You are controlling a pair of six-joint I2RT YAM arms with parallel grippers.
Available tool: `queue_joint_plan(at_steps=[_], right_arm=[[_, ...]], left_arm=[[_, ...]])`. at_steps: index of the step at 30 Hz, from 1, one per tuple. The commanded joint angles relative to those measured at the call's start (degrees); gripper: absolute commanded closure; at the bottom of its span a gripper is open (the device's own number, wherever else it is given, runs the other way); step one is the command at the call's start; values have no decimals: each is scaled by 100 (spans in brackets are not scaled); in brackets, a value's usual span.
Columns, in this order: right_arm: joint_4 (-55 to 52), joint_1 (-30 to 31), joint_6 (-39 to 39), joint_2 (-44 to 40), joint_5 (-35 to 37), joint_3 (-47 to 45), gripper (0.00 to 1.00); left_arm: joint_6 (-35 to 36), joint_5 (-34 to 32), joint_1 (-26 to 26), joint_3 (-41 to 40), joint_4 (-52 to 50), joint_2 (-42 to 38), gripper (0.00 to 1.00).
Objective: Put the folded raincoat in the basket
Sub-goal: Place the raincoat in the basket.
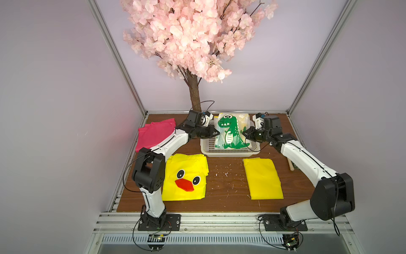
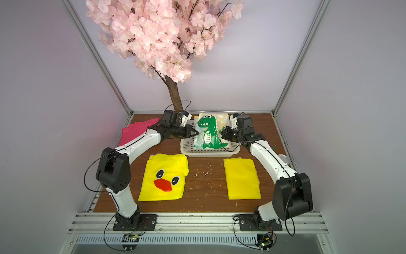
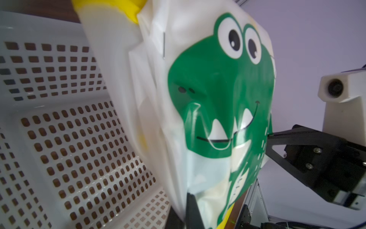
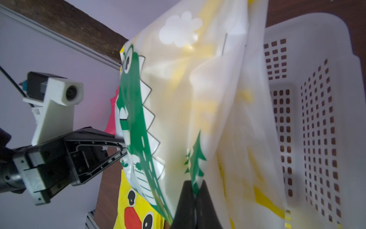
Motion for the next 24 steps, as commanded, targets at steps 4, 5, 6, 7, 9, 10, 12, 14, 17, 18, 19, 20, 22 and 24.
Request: queue_joint_plan(at_steps=[4,5,6,7,9,10,12,14,17,18,19,20,22,24], right_arm=[[917,15,29,643,-405,318,100],[951,13,41,726,-415,278,100],[986,15,42,784,-432,230,100],[1037,19,49,812,-457,144,100],[1122,13,52,834,-469,-26,100],[1143,6,44,835,-456,-101,100],[1132,6,-7,870,-395,-193,100],[1102,-2,-52,941,-325,-229,100],[1049,-29,-54,1111,-276,-261,100],[1032,-38,-41,1150,-237,-270,100],[1027,-46,-24,1188,-196,-279,100],[1036,-54,10,1229,-156,-288,100],[1017,-84,19,1291,-184,-263,100],[968,-86,7,1322,-188,-231,100]], left_arm=[[275,22,232,351,129,514,100],[306,14,243,366,92,583,100],[342,14,252,385,31,633,100],[391,18,254,395,-15,675,100],[404,49,253,316,-29,691,100],[396,64,253,249,9,684,100],[374,93,253,158,88,674,100],[398,111,253,157,93,721,100],[450,145,247,151,-3,836,100],[475,140,244,152,-37,858,100],[500,129,235,157,-61,864,100],[531,119,226,12,-83,866,100],[566,130,209,-94,-102,861,99],[598,119,200,-149,-102,813,92]])
